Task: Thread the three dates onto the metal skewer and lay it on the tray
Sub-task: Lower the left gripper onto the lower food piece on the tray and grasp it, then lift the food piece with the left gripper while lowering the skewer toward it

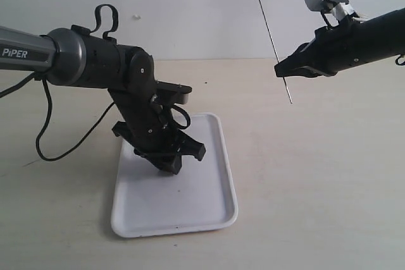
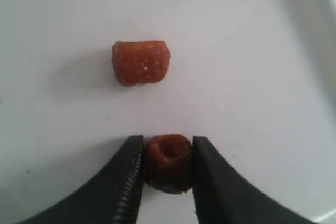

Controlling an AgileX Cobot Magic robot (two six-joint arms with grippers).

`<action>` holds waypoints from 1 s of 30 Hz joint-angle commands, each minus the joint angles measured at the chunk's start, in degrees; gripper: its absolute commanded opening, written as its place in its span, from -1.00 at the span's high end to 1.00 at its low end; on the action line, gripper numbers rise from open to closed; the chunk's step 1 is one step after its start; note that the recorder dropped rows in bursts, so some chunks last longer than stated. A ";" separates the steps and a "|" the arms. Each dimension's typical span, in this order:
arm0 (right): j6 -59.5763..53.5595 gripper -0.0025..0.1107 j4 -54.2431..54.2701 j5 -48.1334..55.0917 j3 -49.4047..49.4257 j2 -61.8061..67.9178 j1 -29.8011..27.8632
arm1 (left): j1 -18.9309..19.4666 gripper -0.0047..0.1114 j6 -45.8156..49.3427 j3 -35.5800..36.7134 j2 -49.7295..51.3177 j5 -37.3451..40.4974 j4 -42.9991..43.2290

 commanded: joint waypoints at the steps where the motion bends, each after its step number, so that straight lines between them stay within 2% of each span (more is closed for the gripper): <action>1: -0.82 0.96 0.76 0.47 -0.43 -0.65 -0.16 | -0.22 0.40 -0.39 0.21 0.75 -0.24 -0.11; 12: -0.82 0.96 0.76 0.61 -0.43 -0.65 -0.16 | 0.50 0.38 -0.03 0.21 -0.59 0.30 -0.23; 19: -0.82 0.96 1.89 3.29 -0.43 -0.65 -0.16 | 2.89 0.38 0.02 0.21 -5.42 0.72 -0.47; 26: 1.77 0.96 2.44 12.10 -0.43 -0.65 0.12 | 8.46 0.38 0.55 0.21 -11.92 0.50 -2.46; 30: 3.46 0.96 2.08 15.17 -0.07 -0.65 1.75 | 13.27 0.38 4.44 0.21 -14.90 -0.32 -9.14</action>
